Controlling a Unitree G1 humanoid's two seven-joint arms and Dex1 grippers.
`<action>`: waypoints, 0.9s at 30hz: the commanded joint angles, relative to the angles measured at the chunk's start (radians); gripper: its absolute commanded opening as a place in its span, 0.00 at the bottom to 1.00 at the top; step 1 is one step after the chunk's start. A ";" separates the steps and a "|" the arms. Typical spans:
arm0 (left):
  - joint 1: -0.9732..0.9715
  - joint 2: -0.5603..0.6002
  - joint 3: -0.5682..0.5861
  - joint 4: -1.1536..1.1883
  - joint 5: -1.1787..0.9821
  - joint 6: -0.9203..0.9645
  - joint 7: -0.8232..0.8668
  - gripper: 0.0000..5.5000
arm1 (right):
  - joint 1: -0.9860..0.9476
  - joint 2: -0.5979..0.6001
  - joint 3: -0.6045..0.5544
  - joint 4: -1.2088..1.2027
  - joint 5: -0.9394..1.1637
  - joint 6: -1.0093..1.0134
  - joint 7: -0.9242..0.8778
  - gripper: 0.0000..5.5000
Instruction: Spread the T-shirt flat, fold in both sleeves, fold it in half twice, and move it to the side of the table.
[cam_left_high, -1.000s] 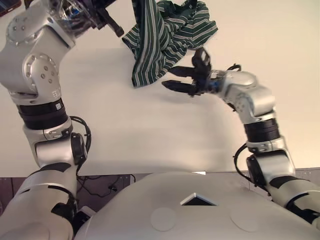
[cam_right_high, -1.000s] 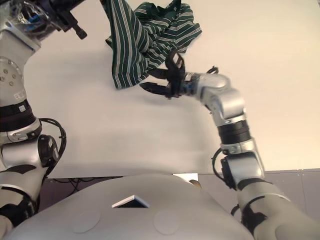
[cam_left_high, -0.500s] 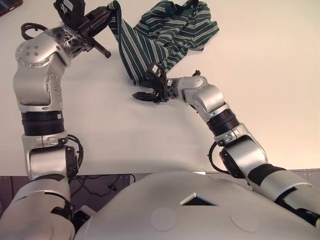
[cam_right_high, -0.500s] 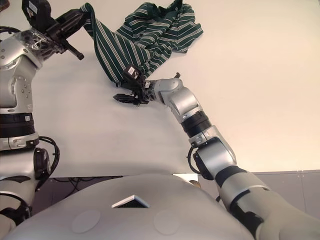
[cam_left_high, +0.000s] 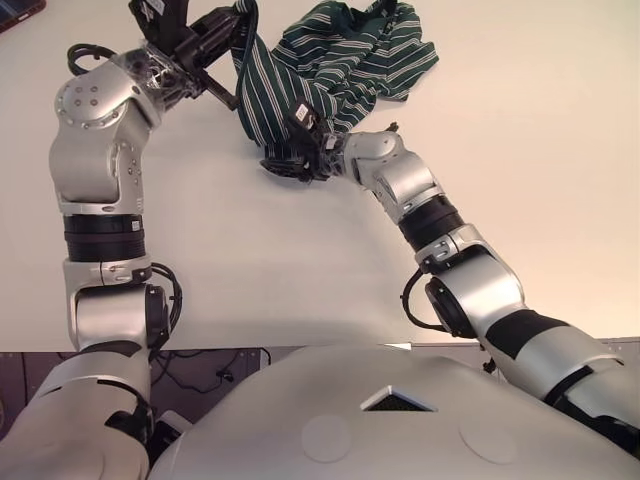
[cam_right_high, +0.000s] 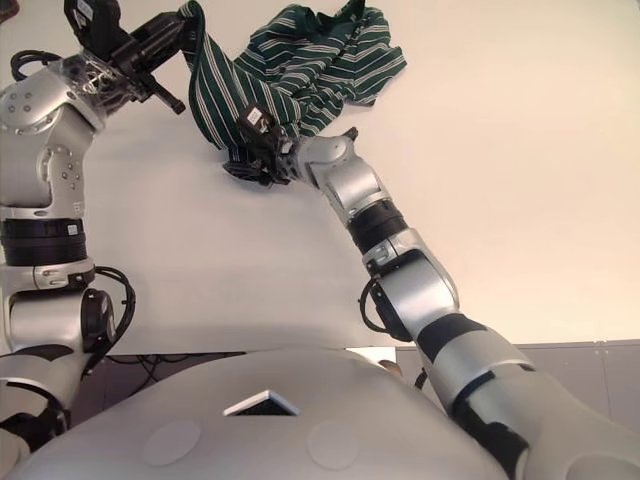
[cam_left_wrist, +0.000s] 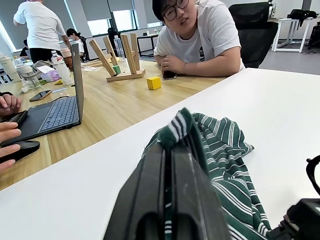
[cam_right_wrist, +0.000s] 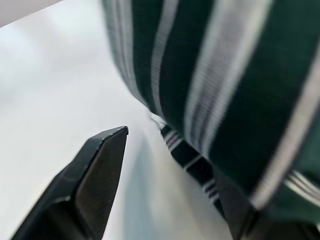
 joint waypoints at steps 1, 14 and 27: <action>-0.030 -0.021 -0.004 0.017 0.004 -0.009 0.010 0.00 | -0.074 0.033 0.004 0.156 -0.058 -0.028 -0.037 0.51; -0.010 -0.045 0.033 0.003 0.000 -0.026 0.061 0.00 | -0.070 -0.075 -0.008 0.184 -0.127 -0.091 0.061 0.14; -0.050 -0.043 0.133 0.014 -0.073 -0.015 0.095 0.00 | -0.169 -0.344 -0.531 -0.266 0.448 0.307 0.321 0.01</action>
